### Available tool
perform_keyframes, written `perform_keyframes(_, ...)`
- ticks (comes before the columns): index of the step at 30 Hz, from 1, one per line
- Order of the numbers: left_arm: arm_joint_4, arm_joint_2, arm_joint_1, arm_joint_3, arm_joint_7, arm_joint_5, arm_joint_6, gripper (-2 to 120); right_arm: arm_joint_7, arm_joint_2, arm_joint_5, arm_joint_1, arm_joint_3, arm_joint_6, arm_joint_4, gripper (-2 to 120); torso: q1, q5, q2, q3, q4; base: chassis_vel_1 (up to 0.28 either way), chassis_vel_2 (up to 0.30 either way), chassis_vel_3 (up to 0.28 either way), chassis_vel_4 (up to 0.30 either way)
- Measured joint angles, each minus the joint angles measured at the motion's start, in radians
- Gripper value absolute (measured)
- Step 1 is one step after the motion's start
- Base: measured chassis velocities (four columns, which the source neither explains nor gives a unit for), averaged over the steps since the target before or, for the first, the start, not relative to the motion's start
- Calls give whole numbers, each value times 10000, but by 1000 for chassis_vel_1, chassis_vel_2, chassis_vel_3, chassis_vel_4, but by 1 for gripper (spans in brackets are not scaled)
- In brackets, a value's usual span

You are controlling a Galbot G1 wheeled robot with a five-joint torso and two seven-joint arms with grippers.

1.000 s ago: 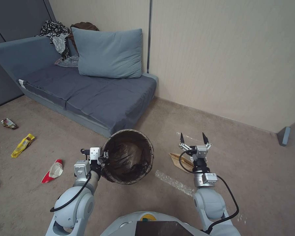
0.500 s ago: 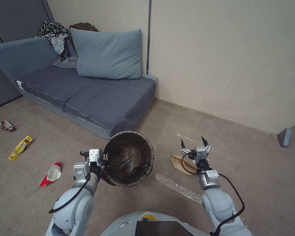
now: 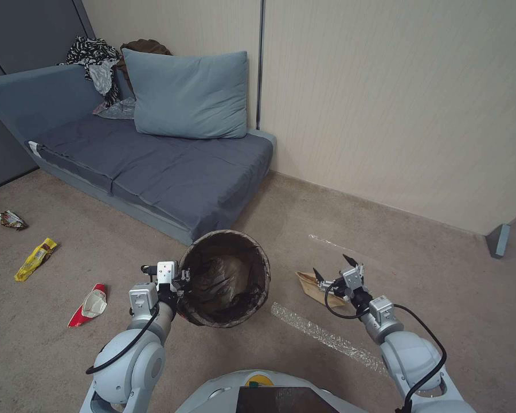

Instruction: Pick up the trash bin, then pick up the garbage from the floor and place it into the trash bin.

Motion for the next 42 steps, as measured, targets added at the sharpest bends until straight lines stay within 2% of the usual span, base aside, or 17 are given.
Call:
perform_keyframes(2, 10, 19, -36, 27, 0, -3, 13, 3, -753, -230, -557, 259, 6, 172, -451, 100, 0, 1, 0, 0, -1, 0, 0, 0, 0)
perform_keyframes(6, 102, 89, -152, 102, 1, -20, 38, 3, -1225, -635, -1057, 662, -155, 249, -1129, 100, 0, 1, 0, 0, 0, 0, 0, 0, 0)
perform_keyframes(13, 156, 93, -152, 148, 28, -34, 55, 3, -1539, -1393, -1558, 1478, -518, 266, -2284, 100, 0, -1, 0, 0, 1, 0, 0, 0, 0)
perform_keyframes(17, 149, 63, -139, 144, 30, -31, 73, 3, -1647, -1549, -1717, 1771, -652, 264, -2770, 100, 0, 0, 0, 1, 1, 0, 0, 0, 0)
perform_keyframes(25, 145, -66, -48, 147, 43, 150, 90, 3, -1978, -1962, -1947, 2898, -1191, 488, -4594, 100, 0, -1, 0, 1, 0, 0, 0, 0, 0)
perform_keyframes(37, 231, -145, -54, 178, 52, 262, 92, 3, -2220, -1786, -1775, 4246, -1874, 670, -6060, 100, 0, -3, 0, 1, 0, 0, 0, 0, 0)
perform_keyframes(40, 256, -185, -57, 233, 51, 331, 93, 3, -2248, -1520, -1773, 4581, -2055, 671, -6510, 95, 0, -3, 0, 1, 3, 0, 0, 0, 0)
perform_keyframes(42, 257, -220, -53, 271, 52, 385, 92, 3, -2283, -1247, -1802, 4819, -2136, 726, -7086, 84, 0, -1, -1, 1, 1, 0, 0, 0, 0)
